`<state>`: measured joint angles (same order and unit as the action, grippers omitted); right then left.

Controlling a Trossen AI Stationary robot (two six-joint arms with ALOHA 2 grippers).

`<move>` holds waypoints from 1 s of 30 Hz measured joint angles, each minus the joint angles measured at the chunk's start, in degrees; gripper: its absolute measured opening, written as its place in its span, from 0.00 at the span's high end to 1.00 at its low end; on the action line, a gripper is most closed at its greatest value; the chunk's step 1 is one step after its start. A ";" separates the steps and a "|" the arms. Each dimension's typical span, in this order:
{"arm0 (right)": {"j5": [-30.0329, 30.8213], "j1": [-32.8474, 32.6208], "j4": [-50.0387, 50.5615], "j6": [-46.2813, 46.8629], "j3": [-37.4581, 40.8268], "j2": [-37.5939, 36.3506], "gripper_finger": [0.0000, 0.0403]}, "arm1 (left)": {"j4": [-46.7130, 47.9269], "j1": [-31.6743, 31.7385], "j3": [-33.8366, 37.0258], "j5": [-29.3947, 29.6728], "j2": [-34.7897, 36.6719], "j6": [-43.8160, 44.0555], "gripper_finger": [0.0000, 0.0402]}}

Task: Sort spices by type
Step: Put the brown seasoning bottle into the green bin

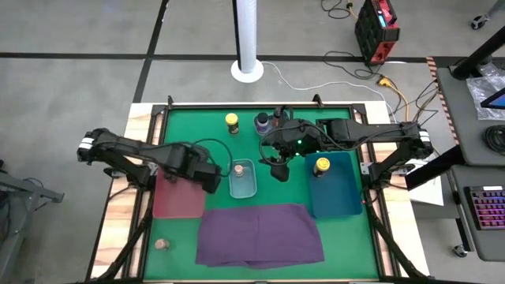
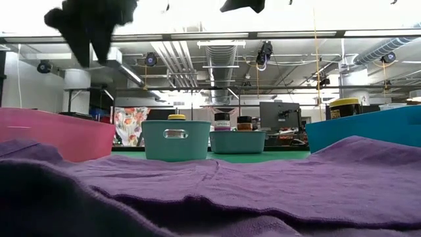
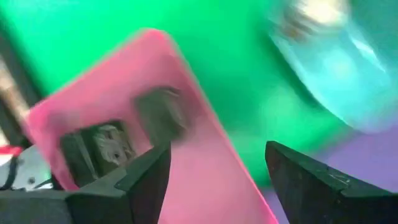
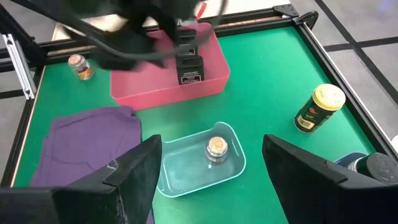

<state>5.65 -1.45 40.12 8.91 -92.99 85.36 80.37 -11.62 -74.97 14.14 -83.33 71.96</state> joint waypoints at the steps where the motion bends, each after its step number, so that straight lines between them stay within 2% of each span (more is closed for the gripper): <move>1: 0.00 0.00 0.01 0.02 0.00 0.00 0.33 | 0.28 -0.92 -2.29 -2.63 0.02 -3.18 0.39; 5: -0.09 0.00 0.07 -0.59 0.00 0.00 0.34 | 0.58 -8.57 -10.58 -16.85 0.07 -14.28 0.40; 6: -0.41 0.00 0.07 -0.92 0.00 0.00 0.35 | 0.69 -11.73 -12.28 -18.13 0.07 -15.89 0.40; 8: -1.35 0.00 0.07 -1.45 0.00 0.00 0.35 | 0.64 -18.77 -14.75 -17.07 0.13 -16.35 0.40; 11: -1.57 0.00 0.07 -2.38 0.00 0.00 0.35 | 0.71 -28.76 -15.28 -16.05 0.13 -10.72 0.41; 15: -1.55 0.00 -0.24 -2.80 0.00 0.00 0.34 | -0.29 -39.09 -11.50 -15.69 0.00 3.46 0.41; 20: -1.55 0.00 -1.28 -2.93 0.00 0.00 0.31 | -5.60 -47.06 -4.76 -12.32 0.00 15.77 0.41; 25: -1.55 0.00 -1.92 -2.07 0.00 0.00 0.31 | -10.72 -50.94 2.49 -11.68 0.00 18.07 0.41; 30: -1.55 0.00 -1.90 -0.44 0.00 0.00 0.32 | -18.70 -52.29 10.29 -11.66 0.02 17.99 0.41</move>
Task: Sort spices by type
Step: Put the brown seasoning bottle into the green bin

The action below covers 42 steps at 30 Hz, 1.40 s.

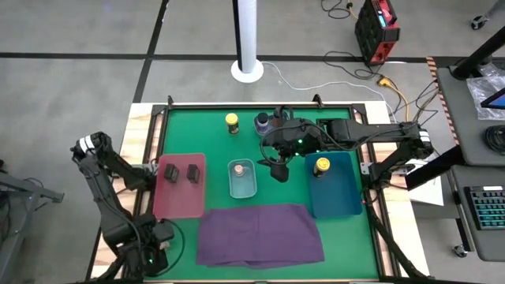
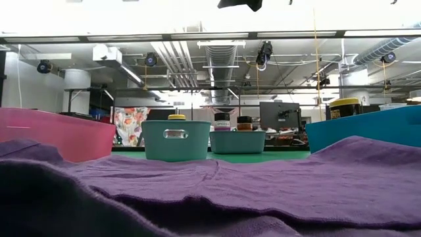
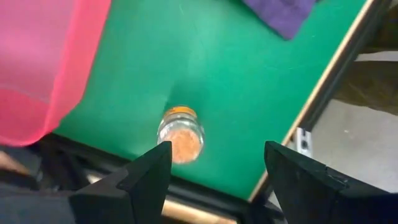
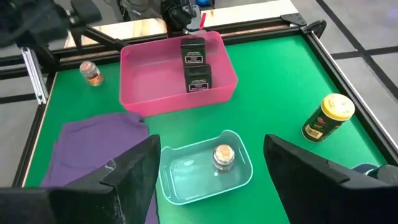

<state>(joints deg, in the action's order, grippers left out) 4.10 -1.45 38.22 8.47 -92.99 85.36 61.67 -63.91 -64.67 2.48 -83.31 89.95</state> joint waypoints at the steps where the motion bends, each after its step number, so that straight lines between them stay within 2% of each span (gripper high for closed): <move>1: 0.00 0.00 0.02 0.43 0.00 0.00 0.32 | -1.36 -0.10 1.41 0.00 0.02 -0.09 0.41; 8: 0.00 0.00 0.03 2.24 0.00 0.02 0.29 | -3.94 -0.63 7.52 1.35 0.01 -2.12 0.41; 19: 0.11 0.00 0.07 3.65 0.00 0.02 0.26 | -6.41 -5.37 8.17 1.47 0.04 -4.12 0.41; 27: 0.65 0.00 0.06 3.65 0.00 0.02 0.28 | -6.84 -5.68 10.44 1.50 -0.24 -4.76 0.41; 37: 2.09 0.00 0.07 4.80 0.00 0.02 0.25 | -15.12 -5.65 15.88 1.49 -0.24 -3.93 0.41; 42: 2.12 0.00 0.07 5.18 0.00 0.02 0.28 | -15.33 -5.63 16.76 1.49 -0.24 -3.92 0.41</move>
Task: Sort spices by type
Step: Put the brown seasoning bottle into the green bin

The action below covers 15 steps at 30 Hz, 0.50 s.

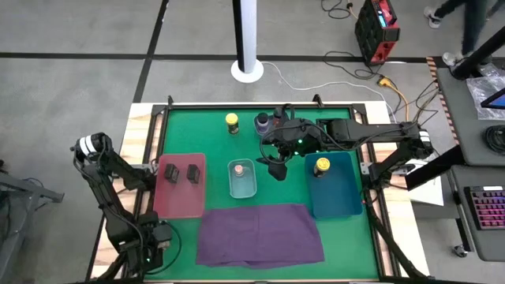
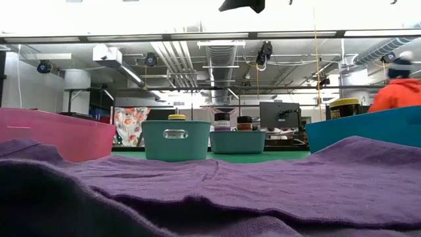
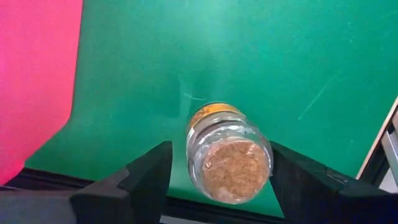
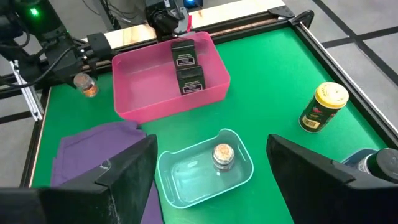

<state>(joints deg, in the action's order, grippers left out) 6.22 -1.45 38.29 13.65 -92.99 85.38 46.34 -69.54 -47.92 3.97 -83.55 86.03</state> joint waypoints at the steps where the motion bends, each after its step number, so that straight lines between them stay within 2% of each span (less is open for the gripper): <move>1: 0.01 0.00 0.02 0.00 0.00 0.00 0.28 | -0.19 0.00 0.04 -0.02 0.00 -0.01 0.41; 15: 1.97 0.00 0.01 -0.02 0.01 0.02 0.29 | -3.70 0.85 0.08 -0.11 -2.50 -0.01 0.44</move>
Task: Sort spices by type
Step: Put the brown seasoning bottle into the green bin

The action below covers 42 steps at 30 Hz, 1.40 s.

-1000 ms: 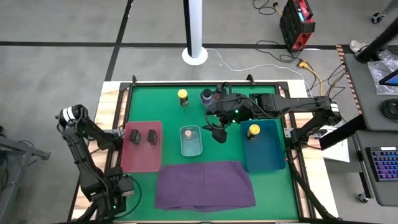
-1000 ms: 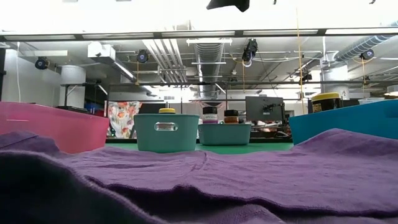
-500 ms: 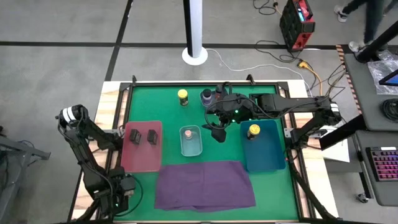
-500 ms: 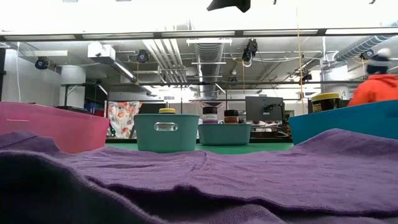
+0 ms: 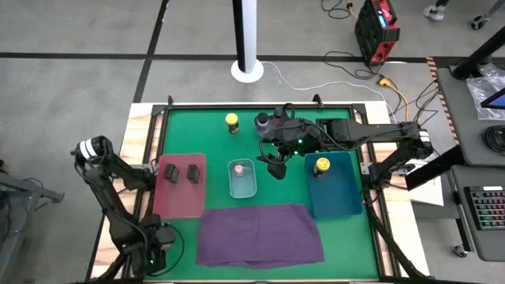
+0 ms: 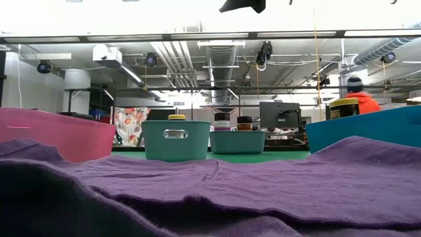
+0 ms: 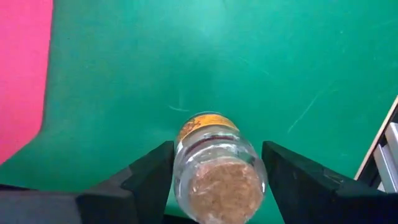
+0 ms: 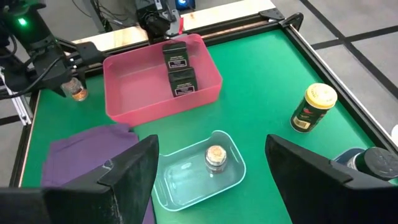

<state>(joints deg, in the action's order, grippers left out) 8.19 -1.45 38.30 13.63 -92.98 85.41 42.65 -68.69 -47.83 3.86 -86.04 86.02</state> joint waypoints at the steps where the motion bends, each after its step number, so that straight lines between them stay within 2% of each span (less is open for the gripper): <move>1: 0.02 0.00 0.01 0.00 0.01 0.00 0.29 | -0.23 0.12 0.00 -0.04 -0.23 0.00 0.45; 6: 0.90 0.00 -0.01 -0.02 0.01 0.00 0.29 | -0.16 0.38 -0.09 -0.27 -0.76 -0.03 0.58; 11: 0.90 0.00 0.01 -0.02 0.01 0.00 0.30 | 0.85 0.86 -1.08 -2.63 -0.68 -0.32 0.58; 16: 0.90 0.00 0.73 0.47 0.01 0.00 0.30 | 4.19 3.17 -9.17 -3.33 0.08 -5.46 0.58; 21: 0.87 0.00 0.90 0.74 0.01 0.00 0.32 | 8.98 9.26 -17.15 -5.96 0.70 -11.35 0.58; 26: 0.87 0.00 3.56 0.37 -1.00 0.00 0.35 | 18.53 17.98 -23.07 -5.97 0.86 -22.10 0.58; 31: 0.85 0.00 8.97 1.07 -2.93 -0.23 0.38 | 24.21 29.43 -25.39 -3.81 1.49 -37.43 0.58; 35: 0.83 0.00 14.11 2.51 -4.27 -0.60 0.41 | 22.38 40.68 -25.13 -1.85 2.46 -50.61 0.58; 42: 0.78 -0.06 22.38 6.61 -5.41 -2.30 0.47 | 14.92 58.96 -26.05 -2.81 1.77 -70.12 0.58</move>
<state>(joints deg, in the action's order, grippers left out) 8.97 -1.51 60.67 20.24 -98.39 83.11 57.57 -9.73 -73.89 1.04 -84.27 15.90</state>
